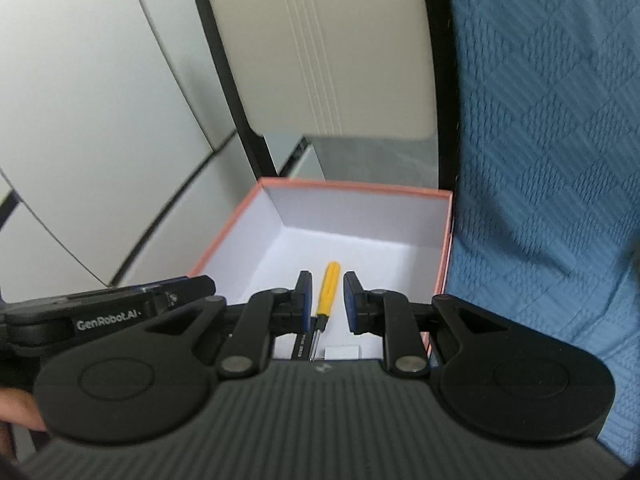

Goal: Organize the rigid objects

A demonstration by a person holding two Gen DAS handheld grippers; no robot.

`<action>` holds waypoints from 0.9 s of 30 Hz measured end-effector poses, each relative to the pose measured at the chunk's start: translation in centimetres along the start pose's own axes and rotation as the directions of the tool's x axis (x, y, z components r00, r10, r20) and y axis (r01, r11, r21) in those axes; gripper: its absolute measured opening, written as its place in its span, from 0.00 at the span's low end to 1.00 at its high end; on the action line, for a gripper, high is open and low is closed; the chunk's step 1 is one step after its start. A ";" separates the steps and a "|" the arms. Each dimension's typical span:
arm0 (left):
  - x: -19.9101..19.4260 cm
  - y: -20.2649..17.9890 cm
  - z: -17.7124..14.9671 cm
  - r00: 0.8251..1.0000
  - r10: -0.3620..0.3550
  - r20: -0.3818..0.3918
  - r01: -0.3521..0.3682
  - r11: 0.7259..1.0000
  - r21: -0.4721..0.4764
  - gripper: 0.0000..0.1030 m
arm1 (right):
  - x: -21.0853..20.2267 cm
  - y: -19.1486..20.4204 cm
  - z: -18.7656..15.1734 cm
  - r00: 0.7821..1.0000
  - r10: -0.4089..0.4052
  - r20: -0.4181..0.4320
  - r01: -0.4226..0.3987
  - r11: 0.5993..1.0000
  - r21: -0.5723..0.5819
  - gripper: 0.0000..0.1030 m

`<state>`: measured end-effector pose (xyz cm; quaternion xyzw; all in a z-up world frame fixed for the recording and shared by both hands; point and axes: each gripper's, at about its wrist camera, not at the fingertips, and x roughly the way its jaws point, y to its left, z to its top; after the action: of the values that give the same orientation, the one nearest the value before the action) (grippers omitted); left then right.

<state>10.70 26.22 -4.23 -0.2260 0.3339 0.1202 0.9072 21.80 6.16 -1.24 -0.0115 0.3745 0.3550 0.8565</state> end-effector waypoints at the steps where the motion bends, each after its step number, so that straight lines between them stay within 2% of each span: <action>1: -0.5 -0.5 -0.1 1.000 0.000 0.013 0.000 1.000 0.001 0.27 | -0.7 0.2 -0.1 1.000 0.000 0.011 0.000 1.000 -0.007 0.21; 6: -3.4 -2.3 -1.0 0.999 0.004 0.051 -0.006 1.000 0.028 0.27 | -3.5 0.4 -1.2 0.999 0.010 0.047 -0.008 0.999 -0.039 0.21; 18: -8.7 -4.1 -4.1 0.992 0.037 0.118 -0.042 0.998 0.041 0.27 | -8.7 0.3 -4.3 0.994 0.015 0.113 -0.007 0.997 -0.074 0.21; 27: -10.5 -5.1 -6.6 0.992 0.041 0.123 -0.046 0.998 0.043 0.27 | -10.7 -0.2 -7.0 0.994 0.012 0.107 -0.003 0.997 -0.081 0.22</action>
<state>1.06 17.87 -0.06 -0.1900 0.2853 0.1458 0.9280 12.52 -2.41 0.59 -0.0255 0.3136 0.3730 0.8729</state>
